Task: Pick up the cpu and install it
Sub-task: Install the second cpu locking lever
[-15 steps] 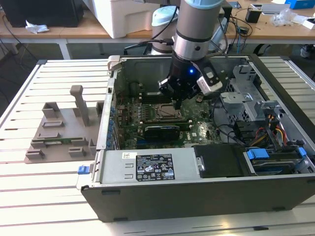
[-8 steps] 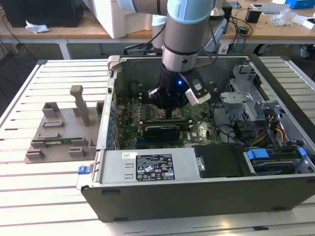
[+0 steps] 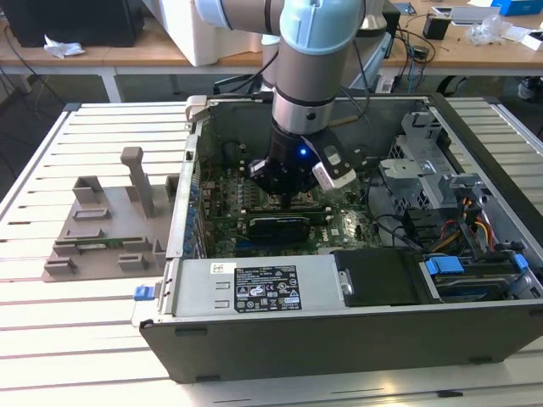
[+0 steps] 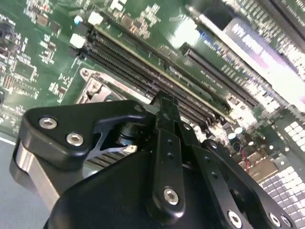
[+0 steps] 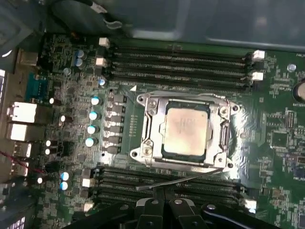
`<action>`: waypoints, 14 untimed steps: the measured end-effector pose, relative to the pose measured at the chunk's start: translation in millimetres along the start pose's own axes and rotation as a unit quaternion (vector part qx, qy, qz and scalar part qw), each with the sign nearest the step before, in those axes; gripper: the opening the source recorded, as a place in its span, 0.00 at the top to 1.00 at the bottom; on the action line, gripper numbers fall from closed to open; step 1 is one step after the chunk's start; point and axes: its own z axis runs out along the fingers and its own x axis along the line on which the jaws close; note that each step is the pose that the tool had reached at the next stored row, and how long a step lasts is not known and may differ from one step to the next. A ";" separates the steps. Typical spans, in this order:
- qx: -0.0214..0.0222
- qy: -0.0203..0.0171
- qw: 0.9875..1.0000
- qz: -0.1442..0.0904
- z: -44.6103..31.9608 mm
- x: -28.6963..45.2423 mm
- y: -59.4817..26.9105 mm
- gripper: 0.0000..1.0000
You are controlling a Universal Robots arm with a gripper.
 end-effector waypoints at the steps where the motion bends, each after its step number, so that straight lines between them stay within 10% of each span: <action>1: 0.000 0.000 1.000 0.000 -0.2 -2.3 -0.9 0.89; 7: -0.001 0.008 1.000 0.000 -1.4 -39.0 -2.1 0.89; 11: -0.002 0.008 1.000 0.000 -0.4 -40.5 7.1 0.89; 14: -0.012 0.007 1.000 -0.002 1.9 -28.7 8.1 0.89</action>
